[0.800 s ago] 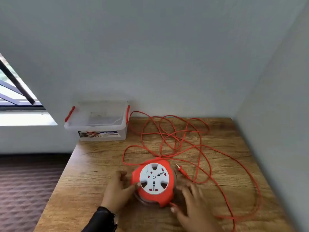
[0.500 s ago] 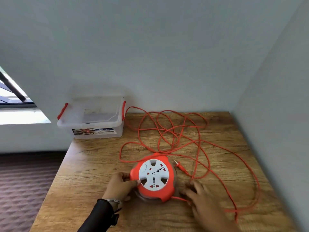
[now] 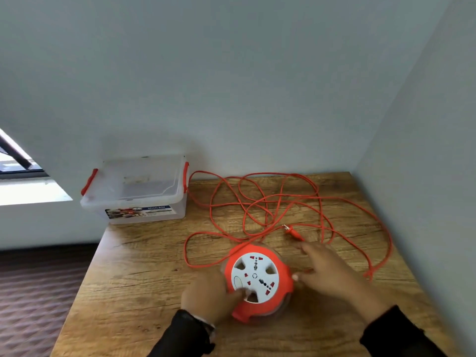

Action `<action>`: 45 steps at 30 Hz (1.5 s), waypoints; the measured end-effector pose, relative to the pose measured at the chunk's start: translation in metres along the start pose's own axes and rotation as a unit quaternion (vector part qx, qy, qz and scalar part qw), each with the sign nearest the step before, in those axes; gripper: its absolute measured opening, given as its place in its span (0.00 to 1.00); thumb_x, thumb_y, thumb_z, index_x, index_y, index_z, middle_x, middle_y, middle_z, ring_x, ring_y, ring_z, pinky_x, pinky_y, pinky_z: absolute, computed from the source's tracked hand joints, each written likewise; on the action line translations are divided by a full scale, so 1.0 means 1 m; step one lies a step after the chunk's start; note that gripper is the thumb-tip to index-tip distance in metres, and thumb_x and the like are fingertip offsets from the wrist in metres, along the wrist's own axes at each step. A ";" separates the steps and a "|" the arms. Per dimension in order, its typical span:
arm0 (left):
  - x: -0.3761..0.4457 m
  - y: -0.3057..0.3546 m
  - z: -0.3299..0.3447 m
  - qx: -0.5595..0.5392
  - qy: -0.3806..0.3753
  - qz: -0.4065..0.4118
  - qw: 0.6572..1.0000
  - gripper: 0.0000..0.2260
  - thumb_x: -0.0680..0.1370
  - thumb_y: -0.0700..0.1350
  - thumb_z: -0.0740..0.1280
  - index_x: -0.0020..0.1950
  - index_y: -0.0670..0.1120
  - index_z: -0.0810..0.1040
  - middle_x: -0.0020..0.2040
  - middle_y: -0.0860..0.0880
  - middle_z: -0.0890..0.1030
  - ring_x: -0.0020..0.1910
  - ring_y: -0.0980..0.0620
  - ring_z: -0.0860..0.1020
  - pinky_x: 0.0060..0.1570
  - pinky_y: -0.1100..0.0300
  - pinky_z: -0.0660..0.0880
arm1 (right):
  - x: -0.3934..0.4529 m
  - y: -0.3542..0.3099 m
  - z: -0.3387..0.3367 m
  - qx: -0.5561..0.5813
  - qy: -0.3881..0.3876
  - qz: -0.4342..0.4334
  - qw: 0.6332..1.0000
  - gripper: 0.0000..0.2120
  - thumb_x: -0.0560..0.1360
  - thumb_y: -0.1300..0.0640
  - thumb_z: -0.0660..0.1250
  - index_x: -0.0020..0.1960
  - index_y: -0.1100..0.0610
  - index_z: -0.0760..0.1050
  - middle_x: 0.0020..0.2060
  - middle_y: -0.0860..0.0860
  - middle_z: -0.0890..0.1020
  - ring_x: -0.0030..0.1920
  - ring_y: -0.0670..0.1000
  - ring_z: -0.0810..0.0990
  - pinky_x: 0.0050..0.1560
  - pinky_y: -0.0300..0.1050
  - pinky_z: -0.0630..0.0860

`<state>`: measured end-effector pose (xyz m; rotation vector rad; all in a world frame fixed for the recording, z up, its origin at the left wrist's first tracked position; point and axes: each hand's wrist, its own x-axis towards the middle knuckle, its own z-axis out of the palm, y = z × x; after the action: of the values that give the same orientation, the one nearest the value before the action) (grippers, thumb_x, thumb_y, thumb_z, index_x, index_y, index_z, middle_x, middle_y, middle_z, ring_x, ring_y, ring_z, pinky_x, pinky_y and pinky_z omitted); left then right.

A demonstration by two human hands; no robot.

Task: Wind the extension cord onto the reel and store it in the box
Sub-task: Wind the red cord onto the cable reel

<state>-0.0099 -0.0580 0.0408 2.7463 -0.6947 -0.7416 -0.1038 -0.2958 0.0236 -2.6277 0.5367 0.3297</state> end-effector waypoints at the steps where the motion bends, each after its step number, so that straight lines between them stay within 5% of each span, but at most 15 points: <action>1: 0.001 0.006 -0.009 -0.016 0.046 0.012 0.999 0.21 0.72 0.66 0.64 0.40 0.47 0.74 0.40 0.49 0.79 0.41 0.48 0.78 0.38 0.57 0.71 | -0.006 -0.010 0.006 0.058 0.013 0.003 0.998 0.36 0.66 0.39 0.70 0.70 0.53 0.65 0.65 0.51 0.73 0.64 0.53 0.71 0.64 0.47 0.68; 4: 0.024 0.020 -0.027 -0.056 0.134 0.070 0.987 0.16 0.73 0.63 0.65 0.42 0.51 0.70 0.40 0.53 0.75 0.42 0.51 0.75 0.38 0.58 0.68 | -0.017 -0.039 0.024 0.132 0.003 -0.005 0.991 0.38 0.59 0.30 0.67 0.64 0.45 0.67 0.57 0.45 0.77 0.58 0.49 0.75 0.58 0.47 0.72; 7: 0.062 0.042 -0.033 -0.034 0.140 0.148 0.978 0.24 0.73 0.61 0.67 0.61 0.48 0.70 0.57 0.49 0.75 0.55 0.48 0.75 0.52 0.55 0.73 | -0.016 -0.057 0.044 0.116 0.000 0.016 0.993 0.49 0.55 0.26 0.65 0.72 0.41 0.56 0.65 0.45 0.71 0.64 0.49 0.69 0.64 0.50 0.67; 14: 0.142 0.103 -0.005 0.097 -0.020 0.141 0.985 0.38 0.73 0.46 0.72 0.77 0.51 0.54 0.72 0.37 0.61 0.69 0.34 0.67 0.64 0.44 0.70 | -0.014 -0.069 0.046 0.159 -0.003 0.152 0.976 0.59 0.54 0.35 0.75 0.75 0.50 0.47 0.66 0.50 0.62 0.69 0.54 0.60 0.67 0.54 0.62; 16: 0.151 0.103 0.003 0.136 -0.002 0.148 0.980 0.29 0.76 0.44 0.67 0.75 0.48 0.60 0.72 0.38 0.63 0.68 0.34 0.67 0.64 0.46 0.68 | -0.016 -0.066 0.044 0.195 -0.021 0.180 0.964 0.61 0.51 0.37 0.78 0.73 0.52 0.50 0.66 0.52 0.62 0.68 0.54 0.63 0.65 0.52 0.66; 19: 0.160 0.089 0.006 0.110 0.008 0.184 0.977 0.18 0.78 0.43 0.62 0.67 0.46 0.71 0.66 0.41 0.75 0.65 0.39 0.73 0.64 0.52 0.69 | -0.022 -0.055 0.042 0.269 -0.025 0.180 0.946 0.48 0.47 0.43 0.81 0.61 0.51 0.61 0.59 0.50 0.67 0.58 0.51 0.72 0.54 0.46 0.75; 22: 0.151 0.067 -0.006 -0.185 -0.064 0.174 0.965 0.08 0.76 0.44 0.65 0.54 0.44 0.74 0.44 0.43 0.82 0.43 0.44 0.81 0.44 0.56 0.78 | -0.029 -0.039 0.029 0.322 -0.015 0.138 0.936 0.38 0.47 0.45 0.80 0.51 0.50 0.65 0.53 0.50 0.76 0.51 0.49 0.78 0.50 0.48 0.78; 25: 0.126 0.033 -0.028 -0.463 -0.081 0.065 0.880 0.06 0.79 0.40 0.65 0.44 0.46 0.71 0.31 0.48 0.72 0.23 0.55 0.74 0.24 0.63 0.75 | -0.035 -0.029 0.002 0.329 -0.003 0.084 0.941 0.30 0.54 0.51 0.80 0.49 0.51 0.66 0.48 0.50 0.80 0.48 0.49 0.80 0.50 0.48 0.78; 27: 0.115 0.001 -0.035 -0.424 -0.035 0.067 0.902 0.08 0.78 0.40 0.67 0.41 0.47 0.73 0.33 0.49 0.73 0.24 0.58 0.74 0.26 0.64 0.74 | -0.038 -0.024 -0.021 0.333 0.020 0.064 0.940 0.27 0.56 0.54 0.79 0.49 0.50 0.69 0.48 0.51 0.81 0.48 0.51 0.81 0.51 0.50 0.78; 29: 0.103 -0.028 -0.039 -0.214 -0.010 0.103 0.971 0.09 0.76 0.43 0.70 0.39 0.53 0.74 0.36 0.53 0.75 0.32 0.59 0.75 0.36 0.63 0.72 | -0.043 -0.021 -0.044 0.356 0.039 0.051 0.932 0.24 0.61 0.61 0.79 0.51 0.52 0.70 0.47 0.53 0.82 0.47 0.51 0.82 0.47 0.49 0.79; 31: 0.091 -0.042 -0.037 -0.082 -0.029 0.112 0.990 0.08 0.72 0.47 0.74 0.45 0.54 0.75 0.44 0.54 0.76 0.45 0.54 0.77 0.46 0.62 0.70 | -0.049 -0.018 -0.066 0.410 0.068 0.043 0.908 0.23 0.65 0.67 0.76 0.54 0.55 0.71 0.48 0.55 0.83 0.46 0.52 0.83 0.41 0.45 0.80; 34: 0.075 -0.029 -0.028 -0.016 0.121 0.121 0.985 0.30 0.66 0.56 0.75 0.65 0.49 0.72 0.61 0.48 0.74 0.61 0.44 0.74 0.60 0.53 0.71 | -0.052 -0.015 -0.095 0.480 0.168 0.037 0.860 0.18 0.69 0.66 0.72 0.55 0.58 0.72 0.49 0.56 0.83 0.44 0.52 0.83 0.39 0.43 0.81; 37: 0.064 0.018 -0.024 0.018 0.269 0.238 0.933 0.24 0.67 0.58 0.70 0.60 0.50 0.76 0.59 0.47 0.77 0.60 0.44 0.75 0.58 0.51 0.71 | -0.051 -0.010 -0.119 0.568 0.256 0.062 0.779 0.16 0.72 0.64 0.69 0.58 0.57 0.72 0.48 0.54 0.82 0.44 0.51 0.82 0.34 0.41 0.81; 40: 0.059 0.078 -0.006 0.027 0.168 0.318 0.933 0.26 0.71 0.55 0.68 0.67 0.49 0.71 0.65 0.49 0.73 0.66 0.45 0.70 0.63 0.51 0.67 | -0.055 -0.002 -0.141 0.655 0.278 0.102 0.695 0.11 0.73 0.60 0.68 0.54 0.55 0.73 0.49 0.54 0.82 0.48 0.54 0.81 0.28 0.43 0.80; 45: 0.086 0.146 0.032 0.146 0.021 0.259 0.955 0.47 0.70 0.59 0.71 0.79 0.49 0.46 0.79 0.43 0.51 0.78 0.39 0.49 0.73 0.41 0.50 | -0.071 0.004 -0.170 0.754 0.235 0.115 0.602 0.18 0.74 0.57 0.67 0.63 0.59 0.74 0.56 0.54 0.82 0.56 0.54 0.81 0.37 0.48 0.82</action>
<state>-0.0172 -0.2297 0.0236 2.6118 -1.5391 -0.4887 -0.1452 -0.3554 0.1933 -0.8898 0.7901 -0.5882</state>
